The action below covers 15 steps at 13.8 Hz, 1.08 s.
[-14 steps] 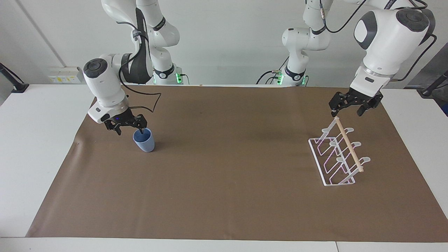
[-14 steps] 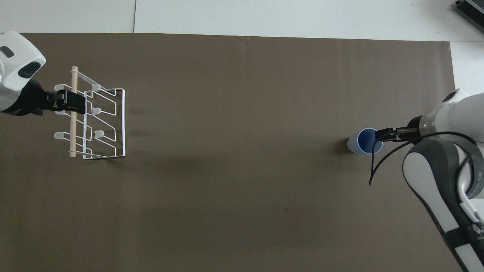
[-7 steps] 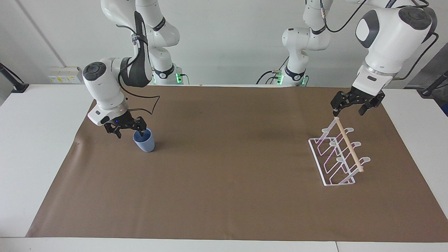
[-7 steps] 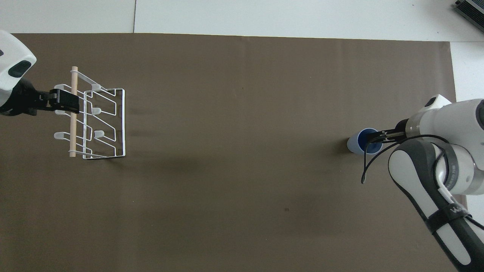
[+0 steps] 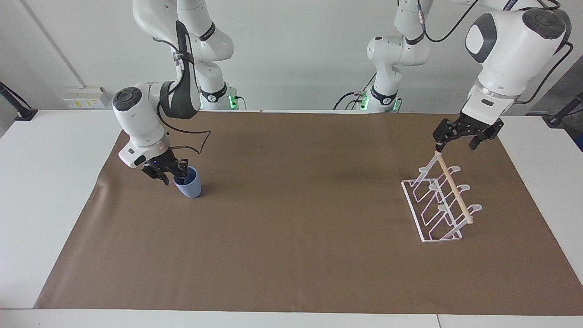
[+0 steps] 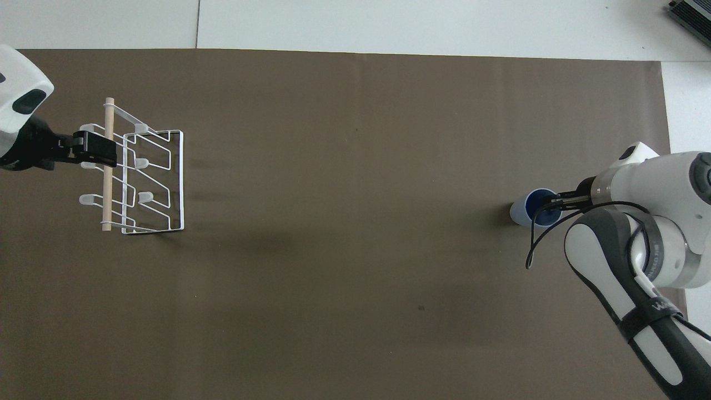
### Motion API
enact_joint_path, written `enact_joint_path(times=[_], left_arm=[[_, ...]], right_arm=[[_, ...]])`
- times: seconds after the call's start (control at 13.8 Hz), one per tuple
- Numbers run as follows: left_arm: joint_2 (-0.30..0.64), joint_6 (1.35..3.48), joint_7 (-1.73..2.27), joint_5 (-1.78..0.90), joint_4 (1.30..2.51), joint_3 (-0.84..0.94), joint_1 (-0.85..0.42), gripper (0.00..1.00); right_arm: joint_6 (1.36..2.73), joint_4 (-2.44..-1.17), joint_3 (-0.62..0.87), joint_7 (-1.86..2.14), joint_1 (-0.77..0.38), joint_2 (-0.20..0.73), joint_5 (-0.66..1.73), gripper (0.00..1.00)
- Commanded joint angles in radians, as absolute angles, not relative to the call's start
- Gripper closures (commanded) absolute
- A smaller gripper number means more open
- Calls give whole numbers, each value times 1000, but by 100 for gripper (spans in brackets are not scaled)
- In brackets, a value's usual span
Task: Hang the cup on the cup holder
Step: 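Lift the cup with the right gripper while the left gripper leaves the rack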
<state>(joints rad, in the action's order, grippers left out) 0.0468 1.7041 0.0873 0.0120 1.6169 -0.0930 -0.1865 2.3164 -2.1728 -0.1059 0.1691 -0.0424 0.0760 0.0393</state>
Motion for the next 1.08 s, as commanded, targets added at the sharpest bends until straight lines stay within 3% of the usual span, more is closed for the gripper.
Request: enact_joint_path(times=[0.0, 0.22, 0.51, 0.72, 1.01], left_arm=[[15, 1712, 89, 25, 1652, -87, -178, 0], [17, 1715, 89, 25, 1652, -87, -179, 0], [9, 1700, 87, 25, 1654, -86, -181, 0], [3, 1716, 80, -1, 1666, -83, -179, 0], [-34, 1793, 71, -270, 1759, -120, -135, 0]], right_arm=[[2324, -2174, -101, 192, -35, 72, 72, 100], [2272, -2113, -101, 187, -43, 71, 153, 100], [2087, -1972, -100, 169, -43, 49, 277, 100], [1999, -1907, -89, 68, -48, 15, 483, 100], [1954, -1887, -37, -124, -51, -23, 714, 100]])
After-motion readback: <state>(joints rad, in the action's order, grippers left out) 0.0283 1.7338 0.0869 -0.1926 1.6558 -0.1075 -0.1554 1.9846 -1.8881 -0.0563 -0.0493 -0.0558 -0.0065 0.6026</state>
